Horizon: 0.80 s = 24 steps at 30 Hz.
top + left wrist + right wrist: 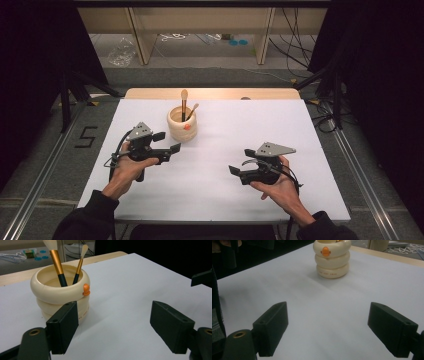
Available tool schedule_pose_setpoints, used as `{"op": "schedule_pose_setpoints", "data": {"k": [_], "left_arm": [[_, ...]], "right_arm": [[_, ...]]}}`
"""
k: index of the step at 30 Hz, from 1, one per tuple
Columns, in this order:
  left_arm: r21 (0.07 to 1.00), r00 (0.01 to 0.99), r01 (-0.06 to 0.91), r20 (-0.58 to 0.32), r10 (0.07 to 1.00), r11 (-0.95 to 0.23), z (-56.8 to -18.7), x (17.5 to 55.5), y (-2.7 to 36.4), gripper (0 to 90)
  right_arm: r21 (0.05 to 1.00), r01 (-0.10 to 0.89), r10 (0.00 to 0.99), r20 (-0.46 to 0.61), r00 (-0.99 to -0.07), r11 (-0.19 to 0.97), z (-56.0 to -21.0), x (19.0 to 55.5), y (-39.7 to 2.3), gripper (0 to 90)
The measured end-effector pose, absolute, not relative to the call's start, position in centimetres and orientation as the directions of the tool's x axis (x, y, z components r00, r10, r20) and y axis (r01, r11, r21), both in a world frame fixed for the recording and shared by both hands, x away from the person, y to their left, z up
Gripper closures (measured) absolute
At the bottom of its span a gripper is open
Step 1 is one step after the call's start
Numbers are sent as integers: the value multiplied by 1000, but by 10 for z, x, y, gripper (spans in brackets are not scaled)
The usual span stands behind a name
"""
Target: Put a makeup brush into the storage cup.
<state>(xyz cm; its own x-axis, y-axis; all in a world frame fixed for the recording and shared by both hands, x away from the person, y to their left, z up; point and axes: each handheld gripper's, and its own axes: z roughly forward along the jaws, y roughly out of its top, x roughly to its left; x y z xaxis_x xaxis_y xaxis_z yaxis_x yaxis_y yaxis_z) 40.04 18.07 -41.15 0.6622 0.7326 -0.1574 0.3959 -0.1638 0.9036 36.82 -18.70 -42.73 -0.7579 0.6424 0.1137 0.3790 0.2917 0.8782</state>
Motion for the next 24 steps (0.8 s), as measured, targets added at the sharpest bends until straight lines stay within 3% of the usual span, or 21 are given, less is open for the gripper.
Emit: {"op": "schedule_pose_setpoints", "data": {"k": [24], "left_arm": [[907, 725, 353, -112, 680, -228, -430, 358, 164, 217]], "right_arm": [[891, 371, 641, 127, -757, 261, -426, 368, -186, 176]]}}
